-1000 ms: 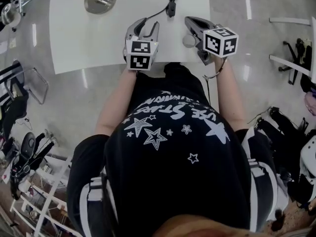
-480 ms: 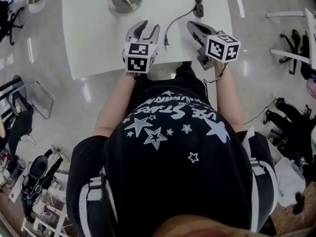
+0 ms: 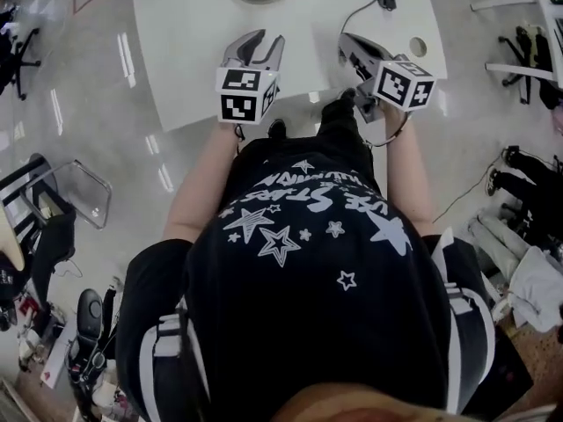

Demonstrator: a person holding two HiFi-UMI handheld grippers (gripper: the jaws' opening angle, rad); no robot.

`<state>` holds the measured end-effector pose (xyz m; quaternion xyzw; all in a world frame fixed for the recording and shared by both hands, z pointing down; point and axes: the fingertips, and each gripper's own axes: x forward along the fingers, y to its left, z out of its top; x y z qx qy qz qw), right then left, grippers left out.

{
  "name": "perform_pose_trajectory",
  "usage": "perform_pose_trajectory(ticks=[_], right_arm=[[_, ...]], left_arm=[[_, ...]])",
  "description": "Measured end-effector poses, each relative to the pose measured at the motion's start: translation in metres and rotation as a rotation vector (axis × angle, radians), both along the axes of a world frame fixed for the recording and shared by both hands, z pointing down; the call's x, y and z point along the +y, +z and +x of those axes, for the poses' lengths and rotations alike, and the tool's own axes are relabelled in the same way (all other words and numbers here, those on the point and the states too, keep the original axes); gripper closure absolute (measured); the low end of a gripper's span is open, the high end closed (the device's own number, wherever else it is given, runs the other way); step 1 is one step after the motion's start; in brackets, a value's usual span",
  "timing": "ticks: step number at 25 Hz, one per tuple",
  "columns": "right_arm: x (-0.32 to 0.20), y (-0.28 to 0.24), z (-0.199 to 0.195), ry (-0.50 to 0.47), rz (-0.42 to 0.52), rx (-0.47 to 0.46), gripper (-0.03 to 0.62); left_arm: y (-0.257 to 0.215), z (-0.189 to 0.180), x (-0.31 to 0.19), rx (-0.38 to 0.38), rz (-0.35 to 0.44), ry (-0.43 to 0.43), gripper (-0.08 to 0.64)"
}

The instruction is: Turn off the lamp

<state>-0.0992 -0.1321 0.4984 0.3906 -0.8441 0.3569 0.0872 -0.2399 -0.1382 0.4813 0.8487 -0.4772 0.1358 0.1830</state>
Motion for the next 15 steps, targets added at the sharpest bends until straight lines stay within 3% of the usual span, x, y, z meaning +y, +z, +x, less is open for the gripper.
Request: perform_pose_trajectory(ticks=[6, 15], right_arm=[[0.008, -0.003, 0.012, 0.077, 0.000, -0.001, 0.586], [0.050, -0.016, 0.045, 0.205, 0.037, 0.015, 0.586]], left_arm=[[0.002, 0.015, -0.009, 0.043, -0.027, 0.078, 0.416], [-0.010, 0.042, 0.013, 0.065, 0.004, 0.162, 0.449]])
